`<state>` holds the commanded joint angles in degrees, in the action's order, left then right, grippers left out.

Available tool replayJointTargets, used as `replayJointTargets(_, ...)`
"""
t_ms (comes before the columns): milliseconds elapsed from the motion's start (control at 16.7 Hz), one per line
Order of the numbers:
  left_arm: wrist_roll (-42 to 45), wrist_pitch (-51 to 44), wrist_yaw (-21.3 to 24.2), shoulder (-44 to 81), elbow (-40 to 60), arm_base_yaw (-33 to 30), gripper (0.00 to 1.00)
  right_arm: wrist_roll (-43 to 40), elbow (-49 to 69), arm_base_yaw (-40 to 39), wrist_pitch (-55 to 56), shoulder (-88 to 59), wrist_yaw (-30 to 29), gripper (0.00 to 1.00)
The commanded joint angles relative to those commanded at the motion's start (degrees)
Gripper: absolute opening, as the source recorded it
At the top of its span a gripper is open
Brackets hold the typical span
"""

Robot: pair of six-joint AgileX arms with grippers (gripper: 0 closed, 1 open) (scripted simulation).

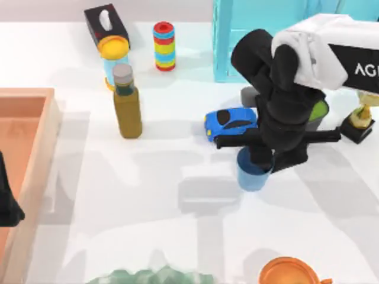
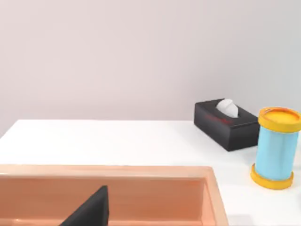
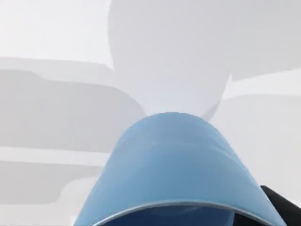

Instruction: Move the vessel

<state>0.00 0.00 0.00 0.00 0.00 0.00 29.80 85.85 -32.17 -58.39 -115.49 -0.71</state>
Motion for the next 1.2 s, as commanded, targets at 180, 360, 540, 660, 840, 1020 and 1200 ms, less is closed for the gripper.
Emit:
replayJointTargets(180, 0.00, 0.00, 0.00, 0.00, 0.00, 0.00, 1.00, -8.40, -3.02, 7.94, -1.31, 4.78, 0.12, 0.00)
replayJointTargets(360, 0.00, 0.00, 0.00, 0.00, 0.00, 0.00, 1.00, -17.81, -6.29, 17.89, -2.72, 9.50, 0.43, 0.00)
replayJointTargets(540, 0.00, 0.00, 0.00, 0.00, 0.00, 0.00, 1.00, -28.02, -9.37, 29.77, -4.12, 13.13, 0.78, 0.00)
replayJointTargets(660, 0.00, 0.00, 0.00, 0.00, 0.00, 0.00, 1.00, -33.11, -11.09, 35.54, -4.91, 14.79, 0.99, 0.00)
replayJointTargets(840, 0.00, 0.00, 0.00, 0.00, 0.00, 0.00, 1.00, -36.90, -12.50, 39.95, -5.66, 15.92, 1.18, 0.00)
replayJointTargets(1020, 0.00, 0.00, 0.00, 0.00, 0.00, 0.00, 1.00, -37.14, -12.58, 40.23, -5.73, 15.96, 1.19, 0.00)
replayJointTargets(1200, 0.00, 0.00, 0.00, 0.00, 0.00, 0.00, 1.00, -37.05, -12.58, 39.97, -5.42, 15.60, 1.09, 0.00)
